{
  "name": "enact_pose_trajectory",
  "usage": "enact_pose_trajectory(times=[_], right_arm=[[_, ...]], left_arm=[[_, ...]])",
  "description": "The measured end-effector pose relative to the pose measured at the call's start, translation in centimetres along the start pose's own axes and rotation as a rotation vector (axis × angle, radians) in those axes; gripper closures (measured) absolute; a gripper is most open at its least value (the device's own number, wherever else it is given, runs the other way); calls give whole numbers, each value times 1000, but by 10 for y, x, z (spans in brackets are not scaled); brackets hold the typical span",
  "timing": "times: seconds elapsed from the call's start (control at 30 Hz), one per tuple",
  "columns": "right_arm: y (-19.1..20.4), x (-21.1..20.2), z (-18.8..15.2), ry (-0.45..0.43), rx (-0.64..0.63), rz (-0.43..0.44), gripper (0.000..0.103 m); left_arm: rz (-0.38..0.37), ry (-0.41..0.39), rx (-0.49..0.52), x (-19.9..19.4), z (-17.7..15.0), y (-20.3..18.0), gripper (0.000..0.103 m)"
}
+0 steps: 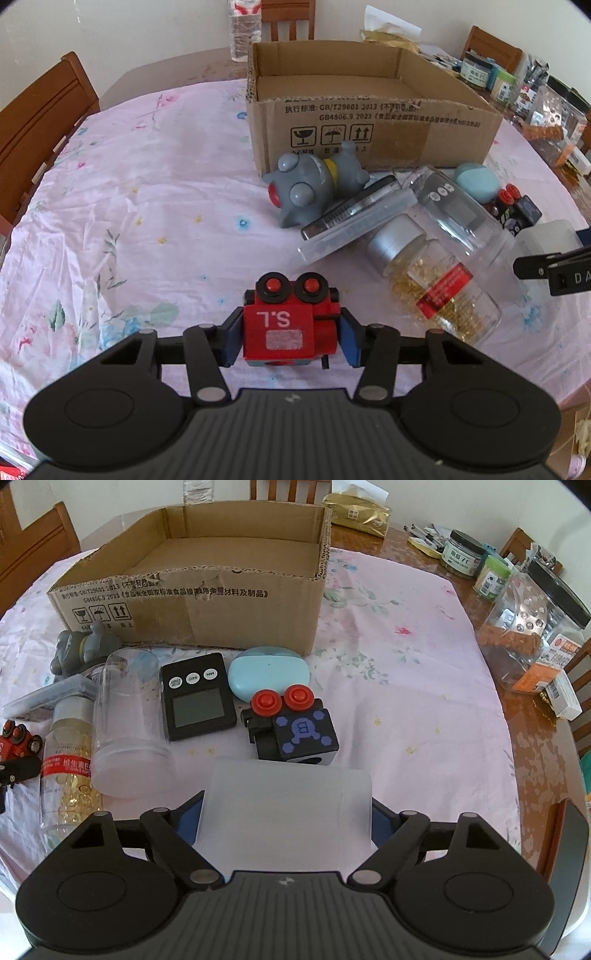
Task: Organize rigid objects
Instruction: 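Carry both held items into the cardboard box and open both grippers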
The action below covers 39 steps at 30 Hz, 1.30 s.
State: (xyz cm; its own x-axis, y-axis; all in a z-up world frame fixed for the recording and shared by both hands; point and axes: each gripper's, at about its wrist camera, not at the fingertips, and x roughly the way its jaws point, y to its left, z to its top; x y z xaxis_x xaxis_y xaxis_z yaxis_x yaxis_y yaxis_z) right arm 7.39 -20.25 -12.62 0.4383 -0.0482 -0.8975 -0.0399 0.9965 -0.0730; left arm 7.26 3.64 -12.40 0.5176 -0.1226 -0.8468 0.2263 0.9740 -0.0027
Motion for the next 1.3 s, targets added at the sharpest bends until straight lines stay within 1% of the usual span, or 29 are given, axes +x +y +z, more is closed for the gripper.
enact_pose_trajectory(times=[0.2,0.33,0.47,0.57,0.67,0.8,0.9,0.97,1.03,1.17,1.3], right_arm=[[-4,-15,3,-16,-45,18,15],[-10,-34,9,-44,-73,39,15],[-16,-55,20,-89,-80,104,15],[-14,-67,31,-132,-109,90,15],[-18,-72,46,-162,-110,100,15],[-22,-78,67,-201,-93,111,15],[-24,-79,81,-224,-80,110,15],[-24,-79,90,-228,-68,109,15],[-23,-77,98,-231,-62,105,15],[-24,-71,111,-221,-34,94,15],[-24,-69,120,-214,-7,72,15]], left_arm=[[-11,24,25,-17,7,11,52],[-35,30,48,-36,21,19,52],[-48,-3,101,-55,45,19,52],[-66,-35,133,-60,67,13,52],[-86,-82,169,-61,90,6,52],[-115,-120,200,-50,128,-1,52],[-122,-147,224,-38,154,-5,52],[-114,-156,239,-27,170,-7,52],[-124,-163,258,-15,187,-9,52],[-133,-153,271,14,216,-11,52],[-118,-140,290,47,238,-12,52]])
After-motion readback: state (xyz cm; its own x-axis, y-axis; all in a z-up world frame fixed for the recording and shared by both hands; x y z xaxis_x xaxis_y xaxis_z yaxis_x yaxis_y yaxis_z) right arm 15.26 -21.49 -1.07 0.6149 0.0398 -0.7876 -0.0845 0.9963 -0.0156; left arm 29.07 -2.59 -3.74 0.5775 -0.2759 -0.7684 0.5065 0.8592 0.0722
